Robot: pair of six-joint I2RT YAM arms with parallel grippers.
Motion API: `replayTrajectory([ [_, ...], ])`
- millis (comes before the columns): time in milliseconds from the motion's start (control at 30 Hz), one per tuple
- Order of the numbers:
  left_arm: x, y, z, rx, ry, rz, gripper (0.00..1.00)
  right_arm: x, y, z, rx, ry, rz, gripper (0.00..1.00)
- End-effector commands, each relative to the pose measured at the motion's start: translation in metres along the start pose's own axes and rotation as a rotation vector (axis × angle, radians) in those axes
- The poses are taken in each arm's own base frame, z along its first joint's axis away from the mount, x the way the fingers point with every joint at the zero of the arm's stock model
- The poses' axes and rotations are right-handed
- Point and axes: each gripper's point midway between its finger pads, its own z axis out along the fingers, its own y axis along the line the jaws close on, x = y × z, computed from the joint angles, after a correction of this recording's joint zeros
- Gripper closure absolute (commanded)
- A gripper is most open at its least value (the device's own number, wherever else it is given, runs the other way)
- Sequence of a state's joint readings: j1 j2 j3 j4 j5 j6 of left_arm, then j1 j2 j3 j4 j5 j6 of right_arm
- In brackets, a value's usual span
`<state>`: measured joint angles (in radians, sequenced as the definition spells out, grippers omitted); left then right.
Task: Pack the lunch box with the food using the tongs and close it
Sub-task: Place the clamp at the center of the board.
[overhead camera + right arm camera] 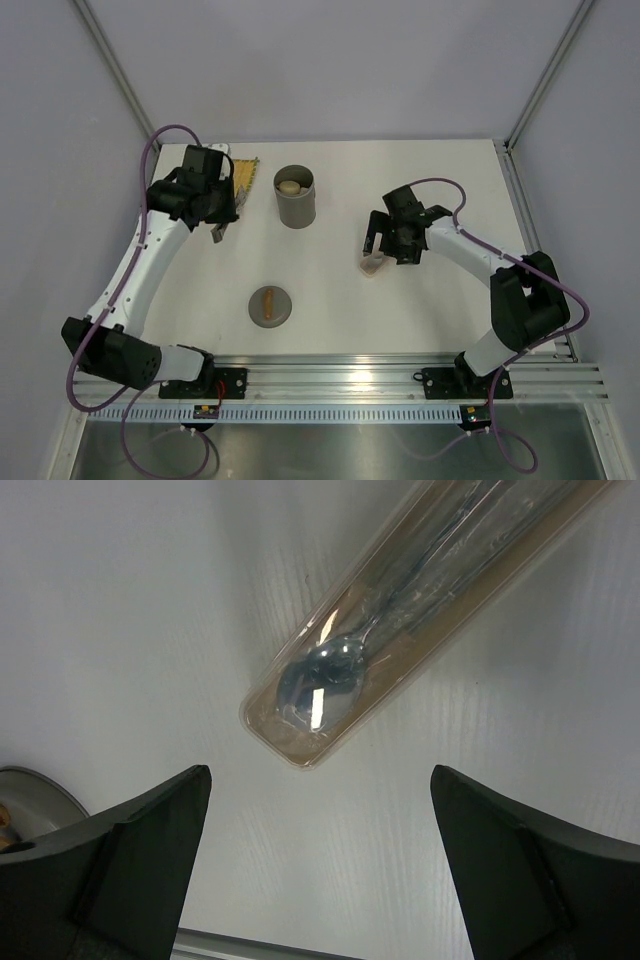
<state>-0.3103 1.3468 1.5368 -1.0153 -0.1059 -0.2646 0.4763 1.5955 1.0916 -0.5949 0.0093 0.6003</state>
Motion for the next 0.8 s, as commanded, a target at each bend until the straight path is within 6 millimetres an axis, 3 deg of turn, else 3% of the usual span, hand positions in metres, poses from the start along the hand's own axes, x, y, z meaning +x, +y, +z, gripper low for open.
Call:
replayTrajectory([
  [0, 0.023, 0.034, 0.026, -0.116, 0.018, -0.070, 0.98, -0.008, 0.010, -0.014, -0.039, -0.050, -0.001, 0.01],
  [100, 0.050, 0.054, 0.037, -0.179, 0.066, -0.148, 0.99, -0.008, 0.011, -0.016, -0.044, -0.056, 0.000, 0.01],
  [200, 0.062, 0.070, 0.041, -0.241, 0.059, -0.195, 0.95, -0.008, 0.010, -0.015, -0.043, -0.055, -0.004, 0.01],
  [333, 0.093, 0.094, 0.055, -0.366, 0.106, -0.258, 0.88, -0.005, 0.010, -0.011, -0.045, -0.043, -0.002, 0.00],
  [500, 0.125, 0.107, 0.070, -0.447, 0.189, -0.270, 0.77, -0.004, 0.010, -0.011, -0.047, -0.045, -0.007, 0.00],
  [600, 0.145, 0.109, 0.082, -0.468, 0.242, -0.295, 0.76, -0.003, 0.008, -0.011, -0.046, -0.045, -0.005, 0.01],
  [767, 0.154, 0.102, 0.094, -0.436, 0.259, -0.328, 0.72, 0.000, 0.006, -0.011, -0.043, -0.041, -0.007, 0.01],
])
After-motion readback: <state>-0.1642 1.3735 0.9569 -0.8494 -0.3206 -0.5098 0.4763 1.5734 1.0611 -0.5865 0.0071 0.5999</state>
